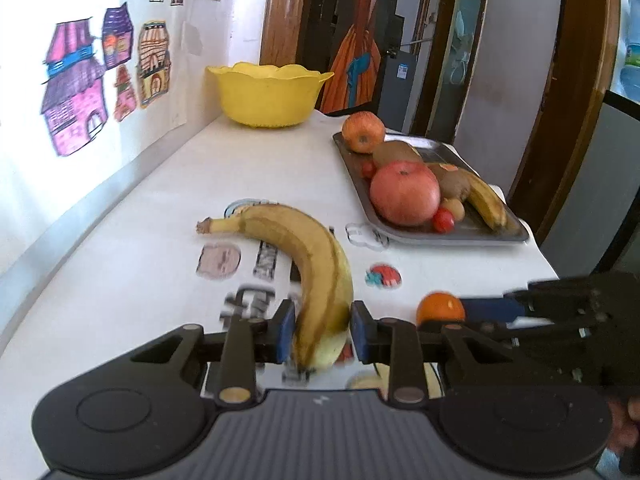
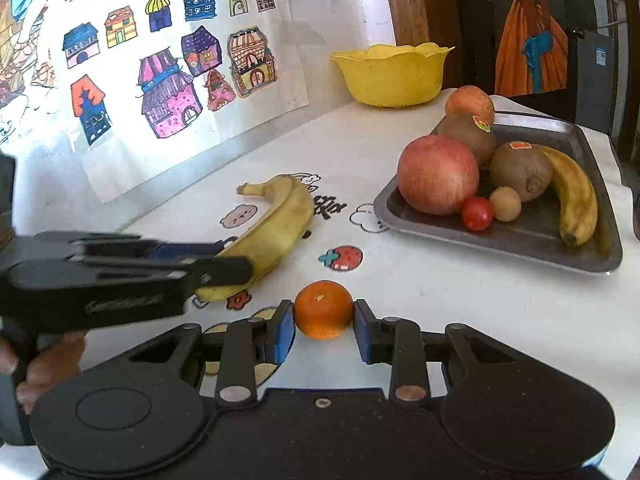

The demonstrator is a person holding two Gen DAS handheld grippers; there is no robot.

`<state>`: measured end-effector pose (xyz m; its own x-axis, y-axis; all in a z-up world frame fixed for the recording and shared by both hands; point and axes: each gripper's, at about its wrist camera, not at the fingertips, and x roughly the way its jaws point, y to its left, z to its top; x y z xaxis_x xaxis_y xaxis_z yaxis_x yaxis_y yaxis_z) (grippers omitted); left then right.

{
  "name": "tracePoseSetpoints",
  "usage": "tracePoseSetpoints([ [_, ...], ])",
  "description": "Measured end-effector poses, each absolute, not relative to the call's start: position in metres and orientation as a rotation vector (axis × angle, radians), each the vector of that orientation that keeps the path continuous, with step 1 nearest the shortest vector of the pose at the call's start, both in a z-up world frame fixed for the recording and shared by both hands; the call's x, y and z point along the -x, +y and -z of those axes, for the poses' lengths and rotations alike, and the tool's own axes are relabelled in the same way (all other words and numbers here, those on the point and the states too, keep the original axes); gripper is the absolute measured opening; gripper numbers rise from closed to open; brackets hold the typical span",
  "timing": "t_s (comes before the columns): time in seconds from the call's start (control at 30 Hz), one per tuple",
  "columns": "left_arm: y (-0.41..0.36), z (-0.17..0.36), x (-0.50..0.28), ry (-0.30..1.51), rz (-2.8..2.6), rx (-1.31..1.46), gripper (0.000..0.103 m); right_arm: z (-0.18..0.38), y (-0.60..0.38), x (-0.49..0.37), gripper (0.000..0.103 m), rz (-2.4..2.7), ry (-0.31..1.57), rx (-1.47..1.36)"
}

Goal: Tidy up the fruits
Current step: 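Lift the banana with the left tool while the right tool lifts the mandarin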

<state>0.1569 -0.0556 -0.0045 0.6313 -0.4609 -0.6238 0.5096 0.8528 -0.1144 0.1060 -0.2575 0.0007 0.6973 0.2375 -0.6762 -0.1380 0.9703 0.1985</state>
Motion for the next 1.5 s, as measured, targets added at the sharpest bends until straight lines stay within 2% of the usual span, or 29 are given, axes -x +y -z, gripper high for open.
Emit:
tracePoseSetpoints([
  [0.27, -0.053, 0.001, -0.15, 0.695, 0.538, -0.091, 0.033, 0.0, -0.256, -0.103, 0.034, -0.201, 0.763, -0.121],
  [0.47, -0.072, 0.001, -0.173, 0.687, 0.523, -0.11, 0.047, 0.001, -0.252, -0.107, 0.035, -0.152, 0.741, -0.028],
  [0.77, -0.101, 0.01, -0.21, 0.724, 0.507, -0.118, 0.049, 0.006, -0.258, -0.118, 0.036, -0.153, 0.721, -0.026],
  [0.9, -0.106, 0.013, -0.219, 0.744, 0.496, -0.109, 0.058, 0.007, -0.26, -0.117, 0.039, -0.167, 0.713, -0.046],
  [1.03, -0.106, 0.015, -0.217, 0.74, 0.487, -0.109, 0.057, 0.007, -0.259, -0.115, 0.039, -0.17, 0.709, -0.045],
  [1.1, -0.106, 0.014, -0.215, 0.735, 0.476, -0.12, 0.048, 0.007, -0.259, -0.113, 0.039, -0.173, 0.706, -0.048],
  [1.3, -0.105, 0.011, -0.206, 0.755, 0.482, -0.109, 0.039, 0.006, -0.26, -0.11, 0.035, -0.166, 0.702, -0.061],
  [1.5, -0.106, 0.009, -0.178, 0.773, 0.511, -0.137, 0.037, 0.004, -0.263, -0.097, 0.035, -0.159, 0.7, -0.079],
])
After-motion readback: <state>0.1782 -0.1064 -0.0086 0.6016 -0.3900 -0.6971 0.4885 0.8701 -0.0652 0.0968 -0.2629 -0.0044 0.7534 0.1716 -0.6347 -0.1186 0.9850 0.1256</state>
